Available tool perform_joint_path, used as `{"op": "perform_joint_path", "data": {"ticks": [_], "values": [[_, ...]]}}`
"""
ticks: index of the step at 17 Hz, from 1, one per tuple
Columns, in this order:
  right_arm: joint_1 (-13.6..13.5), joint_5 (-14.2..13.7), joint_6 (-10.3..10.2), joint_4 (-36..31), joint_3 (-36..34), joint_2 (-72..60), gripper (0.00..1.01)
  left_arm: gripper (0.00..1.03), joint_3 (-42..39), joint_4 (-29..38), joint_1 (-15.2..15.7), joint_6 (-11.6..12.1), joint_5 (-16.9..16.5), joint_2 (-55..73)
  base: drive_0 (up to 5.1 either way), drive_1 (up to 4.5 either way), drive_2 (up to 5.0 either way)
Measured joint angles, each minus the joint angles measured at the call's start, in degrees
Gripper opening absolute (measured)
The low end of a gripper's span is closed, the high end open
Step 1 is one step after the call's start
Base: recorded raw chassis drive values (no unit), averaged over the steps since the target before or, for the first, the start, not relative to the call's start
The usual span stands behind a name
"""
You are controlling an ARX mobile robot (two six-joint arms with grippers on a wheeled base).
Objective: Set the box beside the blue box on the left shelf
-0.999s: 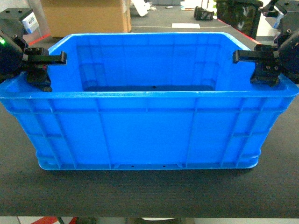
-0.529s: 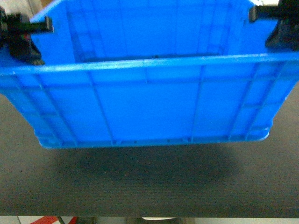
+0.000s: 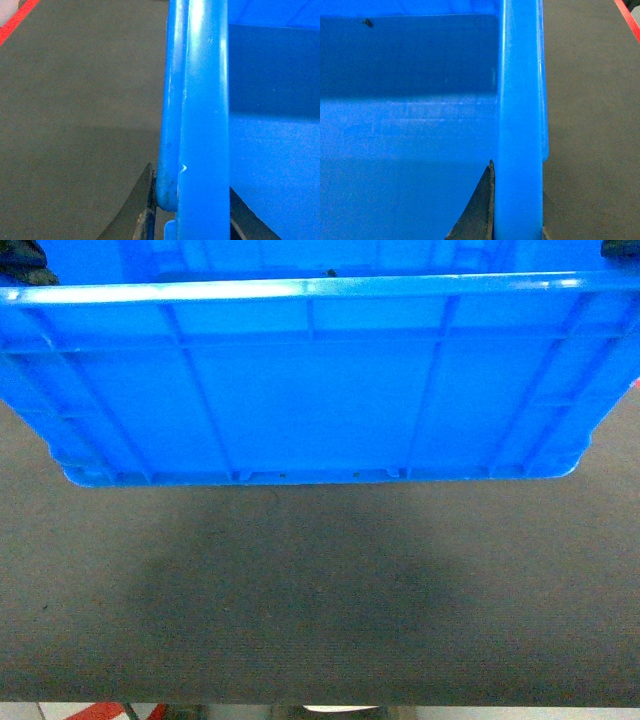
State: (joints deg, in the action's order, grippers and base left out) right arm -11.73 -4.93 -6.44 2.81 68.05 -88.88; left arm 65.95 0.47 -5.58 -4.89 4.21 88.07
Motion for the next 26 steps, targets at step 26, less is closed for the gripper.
{"op": "perform_joint_path", "data": {"ticks": [26], "values": [[-0.26,-0.22,-0.02,-0.2,0.0,0.0,0.08,0.2,0.0,0.31,0.0,0.17,0.09,-0.04,-1.4,-1.36,-1.4]]}}
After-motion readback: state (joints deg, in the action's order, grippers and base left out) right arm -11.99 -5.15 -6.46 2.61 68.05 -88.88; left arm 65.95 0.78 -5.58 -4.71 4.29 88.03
